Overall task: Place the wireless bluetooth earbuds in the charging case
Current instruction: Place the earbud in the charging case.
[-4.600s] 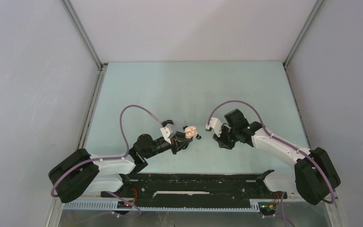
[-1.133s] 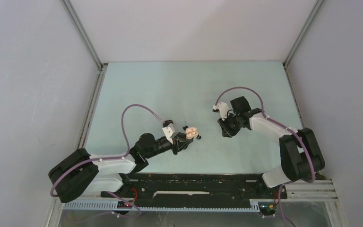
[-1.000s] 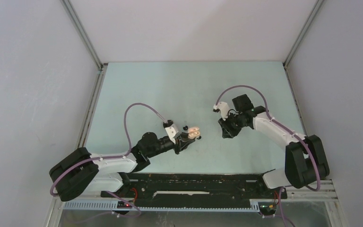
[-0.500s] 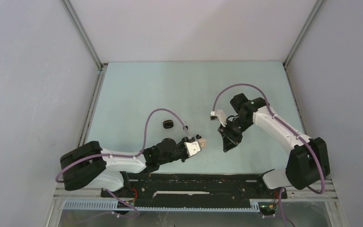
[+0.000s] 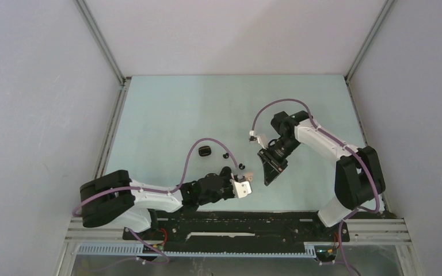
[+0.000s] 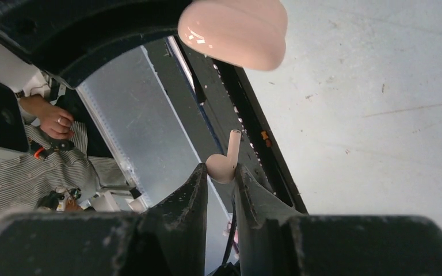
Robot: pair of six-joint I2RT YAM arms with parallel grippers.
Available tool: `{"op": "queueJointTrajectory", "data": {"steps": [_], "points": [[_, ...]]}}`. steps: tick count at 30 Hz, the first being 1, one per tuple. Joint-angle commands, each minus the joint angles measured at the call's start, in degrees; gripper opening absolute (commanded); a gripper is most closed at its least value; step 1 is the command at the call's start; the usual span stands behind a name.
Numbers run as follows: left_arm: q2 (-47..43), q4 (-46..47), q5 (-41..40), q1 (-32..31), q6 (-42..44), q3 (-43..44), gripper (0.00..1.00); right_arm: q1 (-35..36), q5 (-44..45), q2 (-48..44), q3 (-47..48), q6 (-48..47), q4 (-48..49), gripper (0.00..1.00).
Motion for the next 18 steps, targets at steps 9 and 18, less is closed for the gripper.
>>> {"op": "queueJointTrajectory", "data": {"steps": [9,18], "points": [[-0.37,3.59,2.16,-0.77,0.00,1.28,0.00,3.29,-0.34,4.10,5.13,6.73,1.53,0.07],[-1.08,4.81,3.35,-0.77,-1.18,0.84,0.00,4.90,0.46,6.46,6.47,8.21,2.78,0.07]]}}
